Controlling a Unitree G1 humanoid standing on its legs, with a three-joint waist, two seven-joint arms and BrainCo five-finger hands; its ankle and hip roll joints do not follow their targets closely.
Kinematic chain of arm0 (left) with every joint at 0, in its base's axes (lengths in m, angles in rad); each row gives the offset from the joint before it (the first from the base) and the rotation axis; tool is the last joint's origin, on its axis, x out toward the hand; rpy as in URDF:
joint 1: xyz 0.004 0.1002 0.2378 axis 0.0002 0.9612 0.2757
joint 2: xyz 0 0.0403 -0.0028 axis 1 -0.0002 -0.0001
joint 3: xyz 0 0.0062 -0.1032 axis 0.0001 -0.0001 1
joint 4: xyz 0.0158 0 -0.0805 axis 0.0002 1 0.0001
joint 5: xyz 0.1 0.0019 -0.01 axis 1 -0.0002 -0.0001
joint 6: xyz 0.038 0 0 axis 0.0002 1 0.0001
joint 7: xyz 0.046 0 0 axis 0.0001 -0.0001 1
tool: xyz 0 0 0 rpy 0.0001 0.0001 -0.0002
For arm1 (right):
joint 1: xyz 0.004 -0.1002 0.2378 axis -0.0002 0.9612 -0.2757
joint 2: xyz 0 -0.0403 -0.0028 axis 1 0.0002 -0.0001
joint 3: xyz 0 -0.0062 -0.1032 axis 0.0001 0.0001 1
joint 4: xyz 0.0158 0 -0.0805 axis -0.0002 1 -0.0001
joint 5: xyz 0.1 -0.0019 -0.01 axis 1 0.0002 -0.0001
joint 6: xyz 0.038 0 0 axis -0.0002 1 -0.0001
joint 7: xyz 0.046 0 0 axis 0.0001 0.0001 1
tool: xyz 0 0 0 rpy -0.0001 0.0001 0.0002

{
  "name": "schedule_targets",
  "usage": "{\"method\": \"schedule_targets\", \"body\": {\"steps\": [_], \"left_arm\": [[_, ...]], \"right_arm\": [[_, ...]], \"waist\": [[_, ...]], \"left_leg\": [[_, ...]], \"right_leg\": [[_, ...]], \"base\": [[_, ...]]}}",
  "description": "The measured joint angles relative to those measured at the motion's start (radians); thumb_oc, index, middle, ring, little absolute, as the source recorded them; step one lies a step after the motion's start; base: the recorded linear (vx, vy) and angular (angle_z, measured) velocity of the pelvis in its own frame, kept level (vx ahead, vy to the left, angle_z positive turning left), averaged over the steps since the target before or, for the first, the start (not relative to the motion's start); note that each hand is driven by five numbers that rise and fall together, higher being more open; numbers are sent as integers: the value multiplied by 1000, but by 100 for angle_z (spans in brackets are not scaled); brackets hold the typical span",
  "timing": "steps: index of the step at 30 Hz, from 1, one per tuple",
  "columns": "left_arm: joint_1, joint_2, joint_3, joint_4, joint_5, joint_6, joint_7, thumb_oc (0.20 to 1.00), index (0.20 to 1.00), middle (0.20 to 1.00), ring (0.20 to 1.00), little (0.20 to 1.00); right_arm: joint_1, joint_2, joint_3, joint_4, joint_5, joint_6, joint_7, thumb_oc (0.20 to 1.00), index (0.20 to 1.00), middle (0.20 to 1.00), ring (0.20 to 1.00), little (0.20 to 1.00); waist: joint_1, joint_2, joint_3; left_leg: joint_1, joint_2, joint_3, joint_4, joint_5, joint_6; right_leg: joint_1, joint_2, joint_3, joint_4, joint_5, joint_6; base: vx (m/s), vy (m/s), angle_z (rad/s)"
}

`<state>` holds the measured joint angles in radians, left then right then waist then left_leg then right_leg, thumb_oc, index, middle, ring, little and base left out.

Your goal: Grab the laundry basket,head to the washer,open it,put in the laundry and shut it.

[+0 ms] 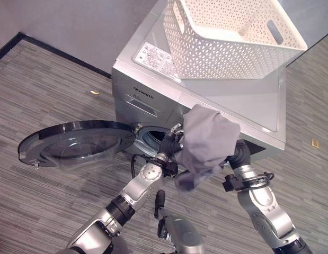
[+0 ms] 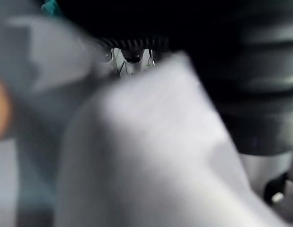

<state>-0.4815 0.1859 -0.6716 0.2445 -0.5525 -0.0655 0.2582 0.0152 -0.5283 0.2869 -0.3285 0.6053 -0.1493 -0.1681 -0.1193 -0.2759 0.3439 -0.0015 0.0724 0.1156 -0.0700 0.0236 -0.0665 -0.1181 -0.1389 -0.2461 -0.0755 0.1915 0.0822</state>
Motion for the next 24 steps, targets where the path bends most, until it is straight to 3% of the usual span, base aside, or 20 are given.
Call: {"method": "schedule_targets", "body": {"steps": [8,17,21,24], "left_arm": [[-40,-6,-18,45,1,-20,6,1000,1000,1000,1000,1000],[-64,-7,-41,37,-71,-27,-4,1000,1000,1000,1000,1000],[-60,14,-56,-84,-118,-27,-48,1000,1000,1000,1000,1000],[17,129,-58,-277,-149,-22,-105,1000,1000,1000,1000,1000]], "right_arm": [[-20,25,49,40,206,-45,21,200,200,200,200,200],[-13,26,38,38,217,-64,26,200,200,200,200,200],[29,25,-6,17,223,-70,51,200,200,200,200,200],[100,22,-89,-33,220,-70,87,200,200,200,200,200]], "waist": [[3,-3,-1],[16,3,1],[49,46,29],[52,85,52]], "left_leg": [[-22,4,-26,17,4,-5],[-75,6,-82,33,5,-9],[-112,3,-121,46,15,-15],[-145,-1,-165,66,17,-18]], "right_leg": [[1,0,-22,-3,-1,-1],[3,-4,-73,-9,-9,-6],[4,-9,-107,-9,-15,-10],[8,-14,-117,-9,-23,-7]], "base": [[8,-31,11],[-6,-27,20],[-5,-29,41],[2,-4,42]]}}
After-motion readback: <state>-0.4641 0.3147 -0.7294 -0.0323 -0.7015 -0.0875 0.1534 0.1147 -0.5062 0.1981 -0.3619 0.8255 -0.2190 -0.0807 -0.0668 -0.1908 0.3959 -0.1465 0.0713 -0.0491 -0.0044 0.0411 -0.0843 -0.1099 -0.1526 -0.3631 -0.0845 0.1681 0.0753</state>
